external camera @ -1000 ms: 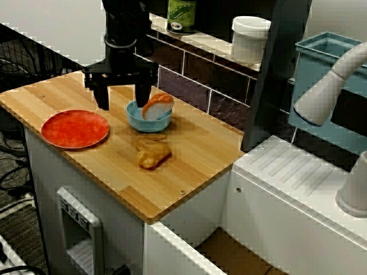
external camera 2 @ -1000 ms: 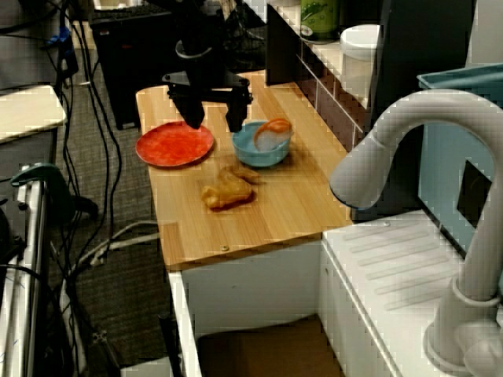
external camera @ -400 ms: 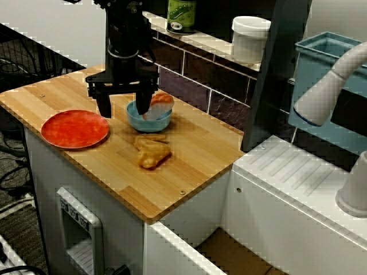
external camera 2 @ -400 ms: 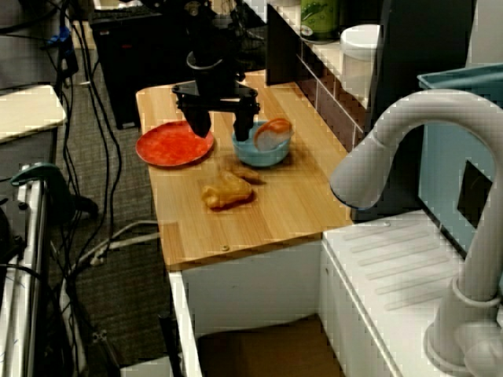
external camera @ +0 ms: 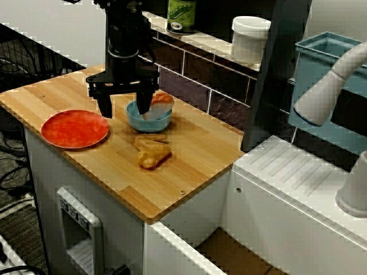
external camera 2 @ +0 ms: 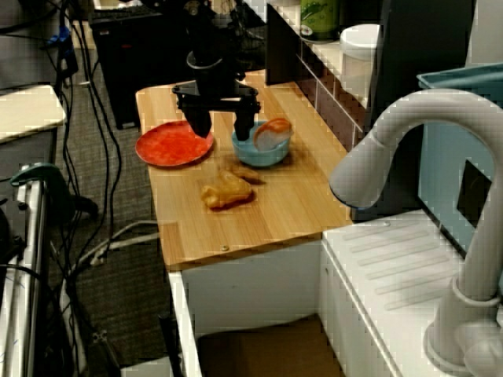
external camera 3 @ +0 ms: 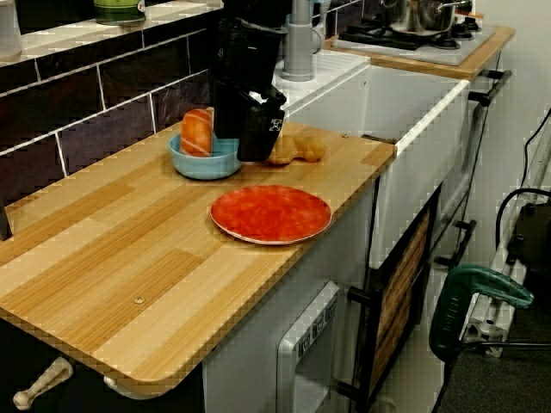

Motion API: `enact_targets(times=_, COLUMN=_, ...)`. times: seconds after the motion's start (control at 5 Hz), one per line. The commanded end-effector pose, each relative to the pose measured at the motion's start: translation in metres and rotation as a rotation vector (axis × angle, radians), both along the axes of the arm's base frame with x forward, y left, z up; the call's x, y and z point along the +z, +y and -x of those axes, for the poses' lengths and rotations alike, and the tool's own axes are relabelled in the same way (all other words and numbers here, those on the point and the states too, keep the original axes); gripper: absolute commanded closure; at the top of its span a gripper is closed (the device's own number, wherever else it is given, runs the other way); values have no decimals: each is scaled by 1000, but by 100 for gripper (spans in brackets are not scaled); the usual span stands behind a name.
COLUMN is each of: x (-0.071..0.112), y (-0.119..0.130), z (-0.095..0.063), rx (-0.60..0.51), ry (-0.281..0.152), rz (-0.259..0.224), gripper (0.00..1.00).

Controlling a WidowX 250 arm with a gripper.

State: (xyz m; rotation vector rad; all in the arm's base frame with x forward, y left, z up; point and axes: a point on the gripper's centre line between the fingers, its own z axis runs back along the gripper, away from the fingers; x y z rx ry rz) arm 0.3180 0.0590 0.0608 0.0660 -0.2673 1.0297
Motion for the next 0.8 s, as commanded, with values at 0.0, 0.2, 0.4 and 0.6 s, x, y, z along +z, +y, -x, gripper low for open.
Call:
enact_targets(times=0.0, x=9, y=-4, z=3, rx=22, ry=-44, rz=2, gripper=0)
enact_targets(times=0.2, x=3, y=-1, z=2, rx=45, ry=-42, rz=7, gripper=0)
enact_targets(times=0.4, x=-4, y=2, z=5, rx=55, ry=-49, rz=1, gripper=0)
enact_targets(times=0.6, x=-10, y=6, z=8, rx=63, ry=-48, rz=26, gripper=0)
